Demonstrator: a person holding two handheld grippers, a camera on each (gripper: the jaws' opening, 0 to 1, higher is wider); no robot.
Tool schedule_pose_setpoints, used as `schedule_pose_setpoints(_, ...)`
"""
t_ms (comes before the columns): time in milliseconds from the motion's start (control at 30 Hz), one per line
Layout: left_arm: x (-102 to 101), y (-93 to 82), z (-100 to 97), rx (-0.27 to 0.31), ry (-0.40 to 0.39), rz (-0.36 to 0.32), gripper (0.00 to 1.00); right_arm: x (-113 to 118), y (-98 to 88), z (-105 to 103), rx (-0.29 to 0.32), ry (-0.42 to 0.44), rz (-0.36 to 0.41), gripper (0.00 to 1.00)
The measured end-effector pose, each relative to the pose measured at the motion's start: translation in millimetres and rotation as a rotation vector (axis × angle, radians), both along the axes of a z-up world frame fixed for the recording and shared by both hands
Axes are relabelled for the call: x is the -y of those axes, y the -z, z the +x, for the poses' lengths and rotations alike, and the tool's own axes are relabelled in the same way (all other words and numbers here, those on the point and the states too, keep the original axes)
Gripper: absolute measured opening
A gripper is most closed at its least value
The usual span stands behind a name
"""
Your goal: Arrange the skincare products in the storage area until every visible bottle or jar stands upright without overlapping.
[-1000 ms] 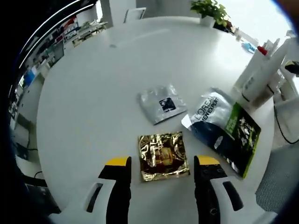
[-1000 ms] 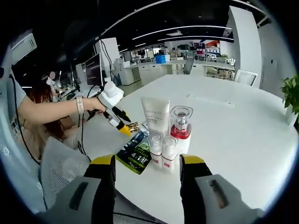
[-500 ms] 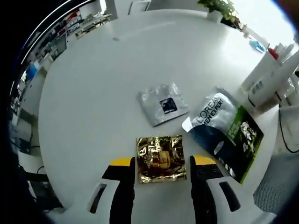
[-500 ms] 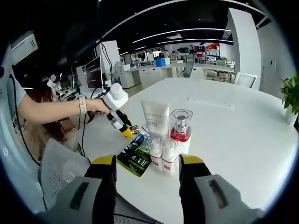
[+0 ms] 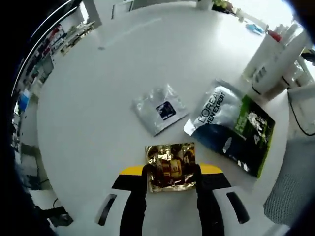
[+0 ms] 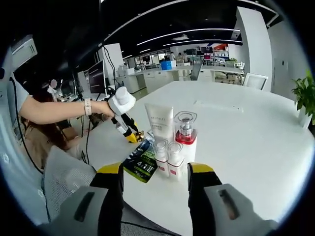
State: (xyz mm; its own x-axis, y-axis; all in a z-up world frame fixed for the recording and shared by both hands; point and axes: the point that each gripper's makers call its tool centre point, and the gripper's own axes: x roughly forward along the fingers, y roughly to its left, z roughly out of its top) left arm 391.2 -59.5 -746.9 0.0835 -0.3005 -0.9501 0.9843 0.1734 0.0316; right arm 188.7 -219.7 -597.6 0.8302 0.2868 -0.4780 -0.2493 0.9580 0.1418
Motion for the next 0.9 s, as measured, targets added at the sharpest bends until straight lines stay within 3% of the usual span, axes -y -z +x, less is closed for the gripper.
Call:
schedule_pose_setpoints(133, 3, 0.6, -4.2, 0.0, 0.122, 0.029, 0.36, -3, 1.1, -1, -0.006, -0.009, 0.011, 0.54)
schedule_pose_setpoints(200, 10, 1.2, -9.6, 0.0, 0.264, 0.019, 0.36, -4, 3.5, -1, -0.015, -0.015, 0.001, 0.54)
schedule_pose_setpoints(267, 3, 3.1, -11.7, -0.028, 0.291, 0.086, 0.36, -5, 3.5, -2, -0.017, -0.014, 0.004, 0.54)
schedule_pose_setpoints(333, 4, 3.4, -9.5, -0.016, 0.341, 0.102, 0.36, -4, 2.4, -2, -0.013, -0.01, 0.007, 0.54)
schedule_pose_setpoints(600, 8, 3.2, -18.6, -0.072, 0.472, 0.097, 0.36, -3, 7.5, -6, -0.031, -0.007, 0.004, 0.54)
schedule_pose_setpoints(767, 10, 5.4, -17.9, 0.009, 0.591, 0.111, 0.37, -2, 10.1, -6, -0.04, -0.001, 0.009, 0.53)
schedule_pose_setpoints(900, 11, 5.1, -20.4, -0.013, 0.575, 0.094, 0.37, -4, 11.6, -6, -0.047, -0.015, 0.005, 0.53)
